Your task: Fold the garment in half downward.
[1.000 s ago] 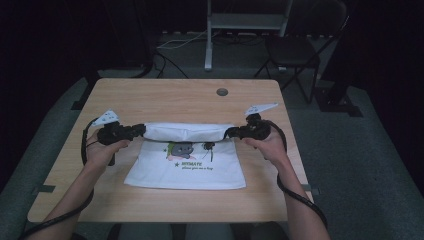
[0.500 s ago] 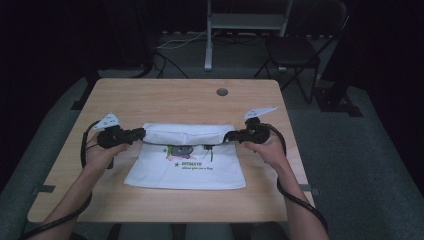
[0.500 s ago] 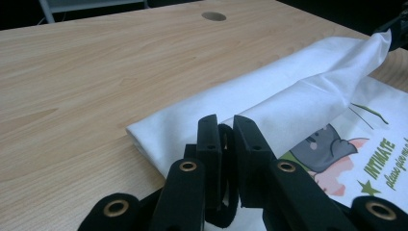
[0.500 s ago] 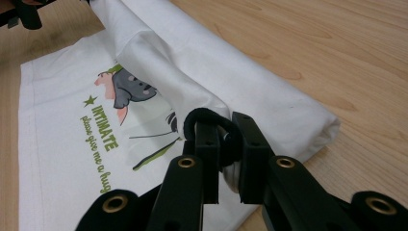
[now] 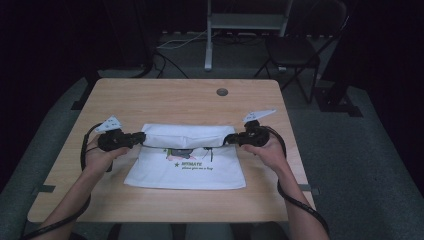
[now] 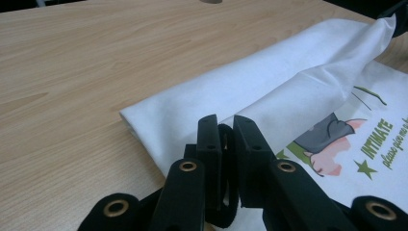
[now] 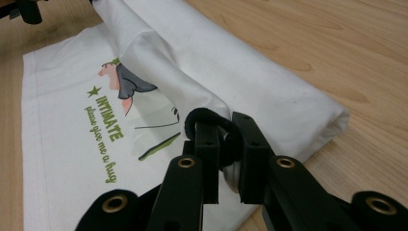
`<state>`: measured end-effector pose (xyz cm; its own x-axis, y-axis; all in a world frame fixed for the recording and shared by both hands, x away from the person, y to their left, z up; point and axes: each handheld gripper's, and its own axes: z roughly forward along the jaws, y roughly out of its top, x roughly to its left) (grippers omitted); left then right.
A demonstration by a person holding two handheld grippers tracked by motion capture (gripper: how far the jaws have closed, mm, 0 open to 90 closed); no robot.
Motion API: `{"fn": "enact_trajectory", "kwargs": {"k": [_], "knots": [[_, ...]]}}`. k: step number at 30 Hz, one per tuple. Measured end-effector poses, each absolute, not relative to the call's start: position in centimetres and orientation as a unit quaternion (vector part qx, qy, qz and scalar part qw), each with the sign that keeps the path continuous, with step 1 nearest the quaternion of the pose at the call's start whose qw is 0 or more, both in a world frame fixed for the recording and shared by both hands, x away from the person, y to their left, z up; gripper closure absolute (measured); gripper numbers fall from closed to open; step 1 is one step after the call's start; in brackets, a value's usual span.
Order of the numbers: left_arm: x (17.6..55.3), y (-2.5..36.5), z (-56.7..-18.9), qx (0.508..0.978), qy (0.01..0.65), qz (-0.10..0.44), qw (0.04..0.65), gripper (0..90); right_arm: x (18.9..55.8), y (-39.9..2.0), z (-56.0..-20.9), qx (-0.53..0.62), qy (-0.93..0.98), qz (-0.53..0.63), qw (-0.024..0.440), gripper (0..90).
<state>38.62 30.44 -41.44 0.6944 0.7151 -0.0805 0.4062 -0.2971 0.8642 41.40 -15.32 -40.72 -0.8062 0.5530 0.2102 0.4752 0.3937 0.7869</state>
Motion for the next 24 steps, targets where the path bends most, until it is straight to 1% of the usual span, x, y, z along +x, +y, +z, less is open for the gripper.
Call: {"fn": "enact_trajectory", "kwargs": {"k": [24], "knots": [[37.83, 30.51, -42.21, 0.803, 0.35, 0.148, 0.459, 82.1, 40.44, -15.34, -41.69, 0.309, 0.838, 0.449, 0.033, 82.4]]}}
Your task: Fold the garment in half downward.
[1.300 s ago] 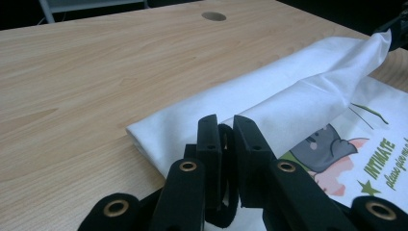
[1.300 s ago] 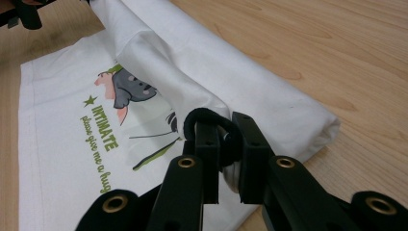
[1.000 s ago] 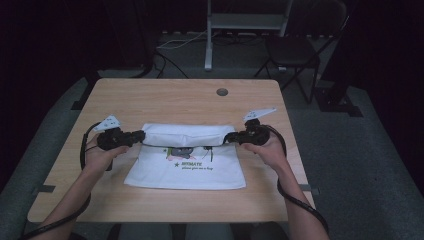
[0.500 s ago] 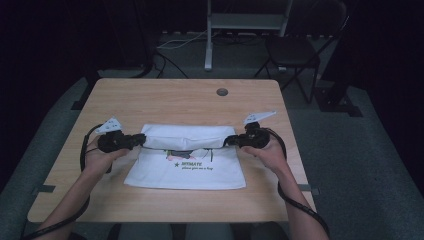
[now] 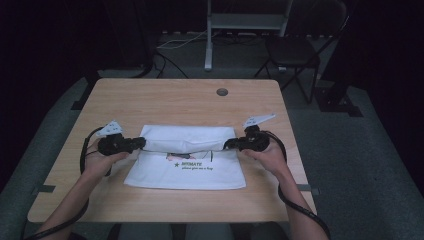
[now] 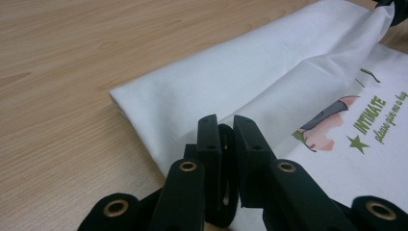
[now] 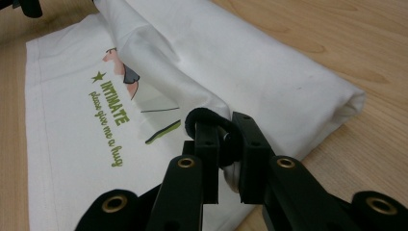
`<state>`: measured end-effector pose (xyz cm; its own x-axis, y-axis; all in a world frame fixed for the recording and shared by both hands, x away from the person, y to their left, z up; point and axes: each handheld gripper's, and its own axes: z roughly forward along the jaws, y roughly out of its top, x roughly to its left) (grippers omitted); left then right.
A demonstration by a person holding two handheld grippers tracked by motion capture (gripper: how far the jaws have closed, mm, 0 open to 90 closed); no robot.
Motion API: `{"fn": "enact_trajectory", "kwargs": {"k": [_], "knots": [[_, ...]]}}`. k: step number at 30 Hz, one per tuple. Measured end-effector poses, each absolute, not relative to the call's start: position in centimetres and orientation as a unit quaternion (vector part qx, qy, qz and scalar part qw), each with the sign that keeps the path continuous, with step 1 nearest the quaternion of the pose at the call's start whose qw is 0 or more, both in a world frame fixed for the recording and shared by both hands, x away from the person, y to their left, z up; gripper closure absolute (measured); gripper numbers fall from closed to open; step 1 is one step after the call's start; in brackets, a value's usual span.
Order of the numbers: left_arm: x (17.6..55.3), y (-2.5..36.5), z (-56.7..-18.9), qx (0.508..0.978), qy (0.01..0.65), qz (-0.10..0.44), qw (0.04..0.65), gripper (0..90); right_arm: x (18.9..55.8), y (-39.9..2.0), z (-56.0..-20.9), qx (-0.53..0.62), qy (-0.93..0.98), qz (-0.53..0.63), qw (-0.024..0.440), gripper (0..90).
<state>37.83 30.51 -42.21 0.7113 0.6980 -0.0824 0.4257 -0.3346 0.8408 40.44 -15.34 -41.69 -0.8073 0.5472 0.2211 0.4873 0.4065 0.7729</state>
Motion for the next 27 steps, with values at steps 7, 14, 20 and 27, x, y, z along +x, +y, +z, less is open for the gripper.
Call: {"fn": "enact_trajectory", "kwargs": {"k": [7, 14, 20, 27], "knots": [[37.6, 30.5, -42.3, 0.805, 0.347, 0.146, 0.458, 82.1, 40.1, -15.3, -41.9, 0.303, 0.84, 0.448, 0.035, 82.4], [37.3, 30.6, -42.4, 0.806, 0.346, 0.144, 0.457, 82.0, 39.9, -15.4, -42.0, 0.3, 0.842, 0.448, 0.035, 82.4], [37.0, 30.5, -42.4, 0.808, 0.343, 0.145, 0.456, 82.0, 39.6, -15.5, -42.1, 0.301, 0.841, 0.449, 0.032, 82.4], [36.6, 30.5, -42.3, 0.807, 0.342, 0.145, 0.459, 82.0, 39.3, -15.5, -42.1, 0.298, 0.841, 0.451, 0.032, 82.4]]}}
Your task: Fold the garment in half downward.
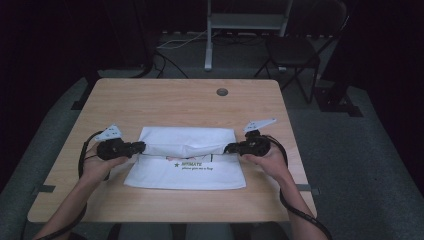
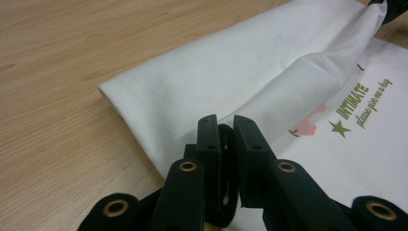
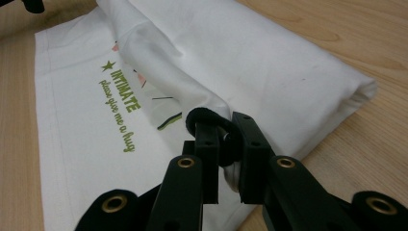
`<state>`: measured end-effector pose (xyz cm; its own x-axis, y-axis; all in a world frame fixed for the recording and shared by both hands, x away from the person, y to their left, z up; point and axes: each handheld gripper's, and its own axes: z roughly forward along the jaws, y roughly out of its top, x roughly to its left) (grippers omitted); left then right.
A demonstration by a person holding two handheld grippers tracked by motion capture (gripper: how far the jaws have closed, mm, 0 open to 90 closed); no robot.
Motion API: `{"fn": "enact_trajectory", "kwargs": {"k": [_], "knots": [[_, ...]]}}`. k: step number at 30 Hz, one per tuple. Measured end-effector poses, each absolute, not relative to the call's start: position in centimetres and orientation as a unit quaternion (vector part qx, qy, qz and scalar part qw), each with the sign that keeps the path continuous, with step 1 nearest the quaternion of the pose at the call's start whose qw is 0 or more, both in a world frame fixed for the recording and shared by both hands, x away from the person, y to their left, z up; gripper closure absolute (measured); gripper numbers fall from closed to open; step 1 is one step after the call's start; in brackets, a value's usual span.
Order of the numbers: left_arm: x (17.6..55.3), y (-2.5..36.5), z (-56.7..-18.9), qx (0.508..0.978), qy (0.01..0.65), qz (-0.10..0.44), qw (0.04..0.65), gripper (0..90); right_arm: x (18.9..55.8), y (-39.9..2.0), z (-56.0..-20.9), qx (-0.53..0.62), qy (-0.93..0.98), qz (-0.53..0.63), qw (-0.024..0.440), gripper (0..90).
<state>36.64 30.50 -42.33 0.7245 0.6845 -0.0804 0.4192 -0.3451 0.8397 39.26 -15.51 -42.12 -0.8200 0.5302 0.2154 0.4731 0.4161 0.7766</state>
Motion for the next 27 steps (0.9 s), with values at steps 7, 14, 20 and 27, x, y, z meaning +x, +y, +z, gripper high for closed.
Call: {"fn": "enact_trajectory", "kwargs": {"k": [7, 14, 20, 27], "knots": [[36.3, 30.6, -42.3, 0.807, 0.341, 0.144, 0.459, 82.0, 39.0, -15.5, -42.1, 0.296, 0.842, 0.451, 0.033, 82.4], [35.9, 30.6, -42.0, 0.808, 0.338, 0.146, 0.46, 82.0, 38.5, -15.5, -42.1, 0.297, 0.841, 0.451, 0.032, 82.4], [35.6, 30.5, -41.8, 0.81, 0.335, 0.147, 0.459, 82.0, 38.3, -15.5, -42.0, 0.294, 0.842, 0.451, 0.034, 82.4], [35.2, 30.6, -41.7, 0.811, 0.333, 0.147, 0.458, 82.0, 37.8, -15.5, -41.8, 0.294, 0.841, 0.453, 0.034, 82.3]]}}
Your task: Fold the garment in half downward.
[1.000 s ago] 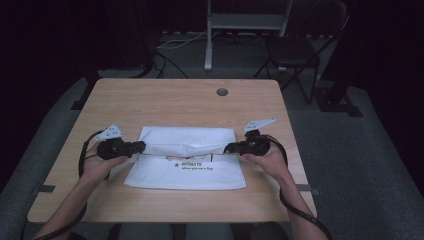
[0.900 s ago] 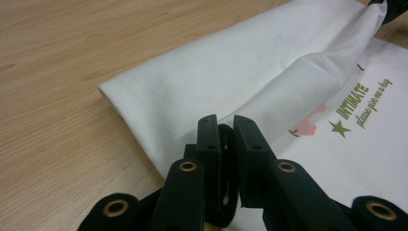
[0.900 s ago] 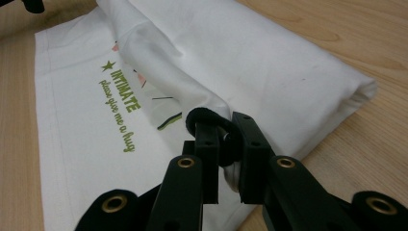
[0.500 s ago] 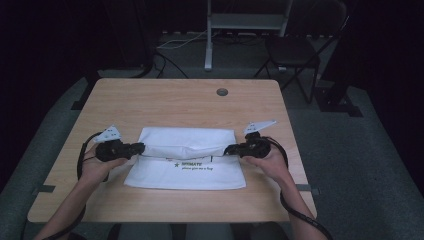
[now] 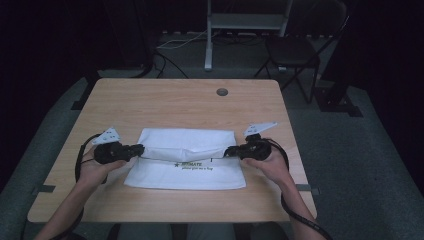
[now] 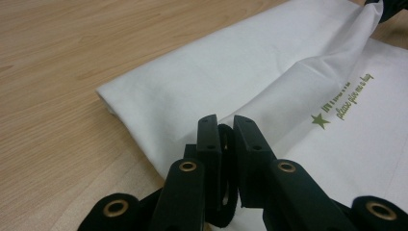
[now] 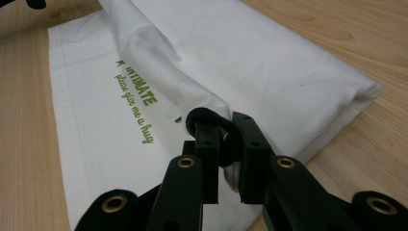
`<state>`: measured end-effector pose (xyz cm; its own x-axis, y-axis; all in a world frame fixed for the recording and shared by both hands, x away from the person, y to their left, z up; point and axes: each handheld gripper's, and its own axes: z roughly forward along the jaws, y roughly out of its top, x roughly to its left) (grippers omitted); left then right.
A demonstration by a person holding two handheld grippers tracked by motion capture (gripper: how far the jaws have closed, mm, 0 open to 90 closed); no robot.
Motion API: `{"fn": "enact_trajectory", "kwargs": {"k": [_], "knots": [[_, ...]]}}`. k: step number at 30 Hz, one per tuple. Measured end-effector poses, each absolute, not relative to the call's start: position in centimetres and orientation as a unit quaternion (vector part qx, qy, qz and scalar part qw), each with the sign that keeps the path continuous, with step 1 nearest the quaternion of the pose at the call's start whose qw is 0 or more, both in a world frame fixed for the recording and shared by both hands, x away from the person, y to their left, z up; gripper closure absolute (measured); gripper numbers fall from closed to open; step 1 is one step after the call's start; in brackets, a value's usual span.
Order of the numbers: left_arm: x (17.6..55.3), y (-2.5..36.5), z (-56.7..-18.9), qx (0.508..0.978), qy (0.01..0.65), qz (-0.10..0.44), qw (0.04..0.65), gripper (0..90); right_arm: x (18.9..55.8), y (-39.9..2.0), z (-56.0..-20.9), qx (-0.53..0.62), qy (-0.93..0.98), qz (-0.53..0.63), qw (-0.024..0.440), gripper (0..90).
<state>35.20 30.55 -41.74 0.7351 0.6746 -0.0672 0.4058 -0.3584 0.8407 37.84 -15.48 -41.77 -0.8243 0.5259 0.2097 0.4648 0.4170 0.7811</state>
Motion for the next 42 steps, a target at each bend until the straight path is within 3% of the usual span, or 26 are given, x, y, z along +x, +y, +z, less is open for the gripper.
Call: {"fn": "enact_trajectory", "kwargs": {"k": [42], "knots": [[32.8, 30.7, -42.0, 0.819, 0.318, 0.141, 0.457, 82.0, 35.7, -16.0, -42.1, 0.276, 0.847, 0.453, 0.036, 82.3]]}}
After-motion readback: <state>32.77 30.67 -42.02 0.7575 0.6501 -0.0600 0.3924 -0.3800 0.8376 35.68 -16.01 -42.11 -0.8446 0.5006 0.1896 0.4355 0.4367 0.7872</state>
